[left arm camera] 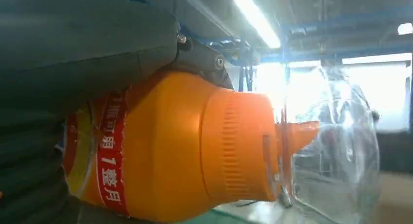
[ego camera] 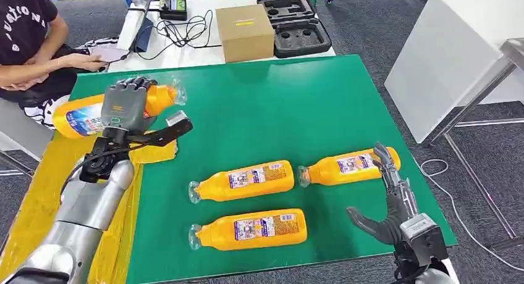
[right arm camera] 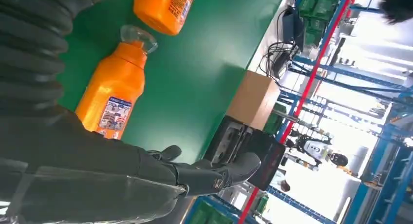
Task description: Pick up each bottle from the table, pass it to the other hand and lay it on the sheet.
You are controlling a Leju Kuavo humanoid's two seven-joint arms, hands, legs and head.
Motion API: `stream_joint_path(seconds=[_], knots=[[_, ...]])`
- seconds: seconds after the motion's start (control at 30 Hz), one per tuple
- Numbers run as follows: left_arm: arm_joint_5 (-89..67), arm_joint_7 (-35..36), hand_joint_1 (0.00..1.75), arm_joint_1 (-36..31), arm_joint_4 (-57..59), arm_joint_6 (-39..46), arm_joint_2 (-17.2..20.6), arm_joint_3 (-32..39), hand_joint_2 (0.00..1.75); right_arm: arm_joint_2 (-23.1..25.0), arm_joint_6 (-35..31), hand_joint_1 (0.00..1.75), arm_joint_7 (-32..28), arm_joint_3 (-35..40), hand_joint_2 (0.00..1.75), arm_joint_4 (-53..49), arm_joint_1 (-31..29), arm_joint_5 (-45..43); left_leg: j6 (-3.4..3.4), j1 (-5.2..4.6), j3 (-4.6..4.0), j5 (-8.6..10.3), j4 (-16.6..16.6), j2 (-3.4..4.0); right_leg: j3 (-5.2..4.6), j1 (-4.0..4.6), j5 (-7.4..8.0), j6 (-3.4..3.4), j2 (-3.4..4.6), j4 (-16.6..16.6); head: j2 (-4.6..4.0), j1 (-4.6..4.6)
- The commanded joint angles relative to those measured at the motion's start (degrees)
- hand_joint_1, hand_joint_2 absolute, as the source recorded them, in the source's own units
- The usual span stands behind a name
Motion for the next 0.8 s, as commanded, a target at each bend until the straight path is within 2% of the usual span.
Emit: stream_joint_path(seconds=[0.03,0.33,0.57,0.8], knots=[[-1.4,-0.8,1.75,-6.1,19.8,-3.4,1.3,-2.5,1.75,2.4,0.7,0.0,0.6,-2.4,1.75,2.6,-1.8,0.3,-0.07,0.06,0.2,-0.05,0.0,-0.15,0.25,0.06,-0.06,-0.11,-0.11,-0.1,0.0,0.0],[1.8,-3.1,1.75,-8.7,31.7,-5.7,3.7,1.5,1.75,2.8,0.7,0.0,1.7,-2.8,1.75,3.4,-2.6,0.5,-0.09,0.07,0.22,-0.07,0.0,0.01,0.23,0.07,-0.04,-0.12,0.05,0.0,0.0,-0.02],[4.7,-6.6,1.75,-7.2,33.6,-6.3,4.8,3.3,1.75,3.1,0.5,0.0,2.1,-2.9,1.75,4.4,-2.8,1.1,-0.08,0.12,0.27,-0.11,0.0,-0.02,0.32,0.13,-0.06,-0.13,0.03,-0.1,0.0,-0.02],[5.0,-5.8,1.75,-9.0,38.0,-8.0,4.5,4.5,1.75,2.7,0.1,0.0,3.2,-2.6,1.75,5.6,-3.7,1.8,-0.08,0.1,0.16,-0.07,0.0,-0.07,0.24,0.11,-0.05,-0.12,-0.04,-0.1,0.0,-0.02]])
